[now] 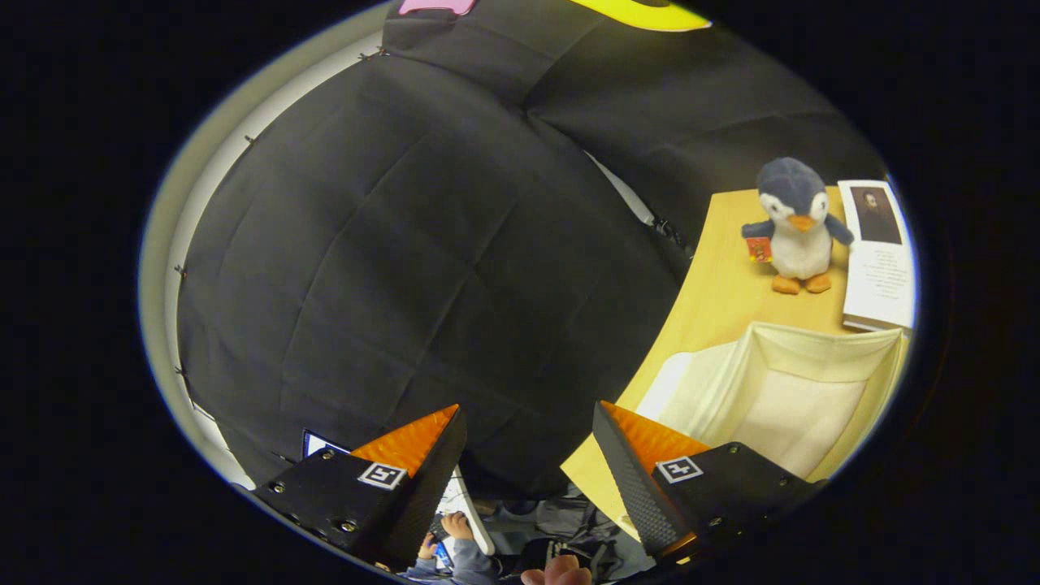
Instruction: Open the storage box then place both shoes into the box .Put the left shoe in first, then the right shoe, with the right side of both shoes facing outward in a uniform manner.
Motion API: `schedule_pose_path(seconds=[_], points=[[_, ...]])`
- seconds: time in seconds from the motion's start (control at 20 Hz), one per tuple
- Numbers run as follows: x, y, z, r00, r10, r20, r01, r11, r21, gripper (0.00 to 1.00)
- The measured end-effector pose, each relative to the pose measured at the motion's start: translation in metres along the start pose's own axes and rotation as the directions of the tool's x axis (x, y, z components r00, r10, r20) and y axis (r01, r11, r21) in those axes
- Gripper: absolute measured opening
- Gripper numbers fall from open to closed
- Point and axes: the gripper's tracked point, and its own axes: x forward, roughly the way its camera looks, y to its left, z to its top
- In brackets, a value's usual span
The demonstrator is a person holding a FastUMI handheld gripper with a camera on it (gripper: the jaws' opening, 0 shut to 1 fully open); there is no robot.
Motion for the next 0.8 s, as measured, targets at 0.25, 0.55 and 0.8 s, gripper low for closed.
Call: schedule_pose_path(seconds=[0.25,0.55,0.8], points=[[-0.069,-0.019,-0.002,0.997,-0.051,0.056,0.052,0.998,-0.032,0.96],[-0.163,-0.084,-0.009,0.966,-0.206,0.155,0.213,0.976,-0.036,0.96],[-0.231,-0.148,-0.035,0.910,-0.363,0.197,0.354,0.932,0.083,0.96]])
